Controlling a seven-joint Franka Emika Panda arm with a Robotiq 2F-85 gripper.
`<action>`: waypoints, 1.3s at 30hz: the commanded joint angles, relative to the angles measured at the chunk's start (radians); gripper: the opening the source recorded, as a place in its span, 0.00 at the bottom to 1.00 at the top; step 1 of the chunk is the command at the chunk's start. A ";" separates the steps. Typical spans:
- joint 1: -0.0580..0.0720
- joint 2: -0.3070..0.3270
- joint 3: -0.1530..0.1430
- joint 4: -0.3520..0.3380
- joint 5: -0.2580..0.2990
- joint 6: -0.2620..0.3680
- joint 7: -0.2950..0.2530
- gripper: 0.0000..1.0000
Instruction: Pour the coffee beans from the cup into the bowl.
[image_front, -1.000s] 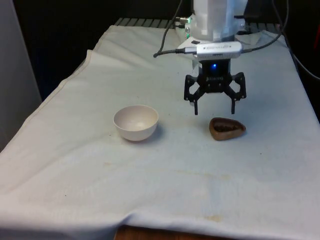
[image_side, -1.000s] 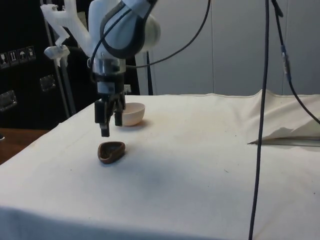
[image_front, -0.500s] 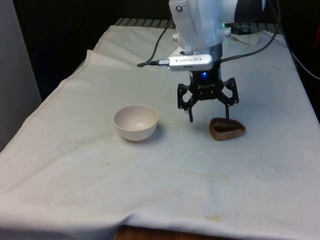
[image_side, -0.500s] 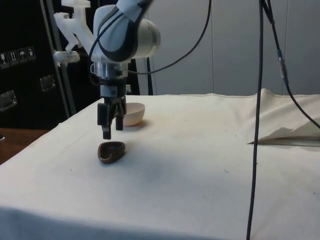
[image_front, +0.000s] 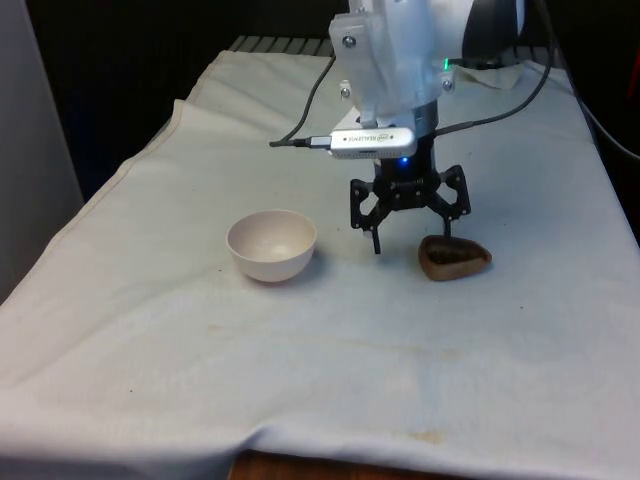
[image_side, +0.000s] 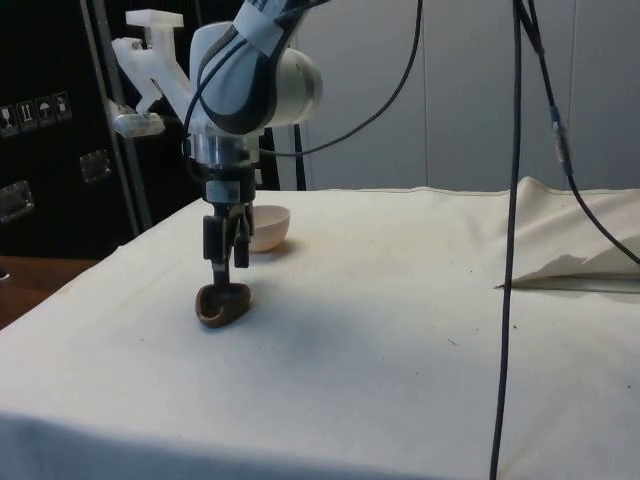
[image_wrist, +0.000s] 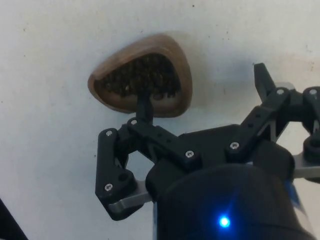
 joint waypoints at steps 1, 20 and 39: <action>-0.003 0.011 0.002 0.010 0.002 0.001 -0.006 1.00; 0.008 0.029 -0.004 0.021 -0.008 0.001 0.005 1.00; 0.026 0.045 -0.018 0.020 -0.054 0.028 0.053 1.00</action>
